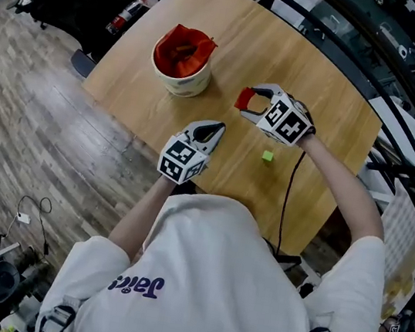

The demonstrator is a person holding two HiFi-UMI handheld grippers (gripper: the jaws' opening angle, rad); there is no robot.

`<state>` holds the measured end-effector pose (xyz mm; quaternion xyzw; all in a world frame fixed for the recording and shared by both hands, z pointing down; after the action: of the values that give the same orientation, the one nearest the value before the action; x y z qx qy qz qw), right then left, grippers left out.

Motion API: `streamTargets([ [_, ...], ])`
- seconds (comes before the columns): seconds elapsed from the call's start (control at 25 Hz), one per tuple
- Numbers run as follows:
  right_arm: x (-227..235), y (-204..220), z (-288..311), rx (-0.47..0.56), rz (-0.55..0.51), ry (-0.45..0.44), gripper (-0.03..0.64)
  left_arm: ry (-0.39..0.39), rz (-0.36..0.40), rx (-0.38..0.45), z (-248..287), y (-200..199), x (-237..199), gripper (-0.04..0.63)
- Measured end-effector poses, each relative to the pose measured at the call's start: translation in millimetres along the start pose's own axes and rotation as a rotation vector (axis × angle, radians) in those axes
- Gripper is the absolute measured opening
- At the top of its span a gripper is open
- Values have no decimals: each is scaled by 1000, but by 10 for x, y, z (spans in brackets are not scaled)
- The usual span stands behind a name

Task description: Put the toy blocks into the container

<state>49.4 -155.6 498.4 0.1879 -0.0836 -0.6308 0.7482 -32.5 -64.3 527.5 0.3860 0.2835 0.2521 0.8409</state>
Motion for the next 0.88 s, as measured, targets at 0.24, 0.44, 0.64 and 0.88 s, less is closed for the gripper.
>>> streamTargets([
  [0.24, 324, -925, 222, 138, 59, -41, 270, -60, -56, 15, -177, 34, -437, 8],
  [0.44, 466, -1489, 505, 248, 207, -38, 271, -101, -114, 21, -369, 143, -748, 8],
  [0.64, 485, -1760, 854, 233, 283, 17, 270, -119, -152, 17, -509, 254, -989, 8],
  [0.88, 481, -1902, 1009, 224, 287, 76, 176, -117, -167, 9, -582, 322, -1156, 8],
])
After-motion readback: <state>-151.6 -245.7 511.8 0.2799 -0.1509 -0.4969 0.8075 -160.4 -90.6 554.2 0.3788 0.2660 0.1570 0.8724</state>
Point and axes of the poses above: the fingertips, and each gripper's own axes: z forward along the fingers, x to its right, y out of its underside, the point moved 4 cm from there along -z, backward along the fingers, and after that the axes turned 14 degrees about -x, right-handed, at the moved point
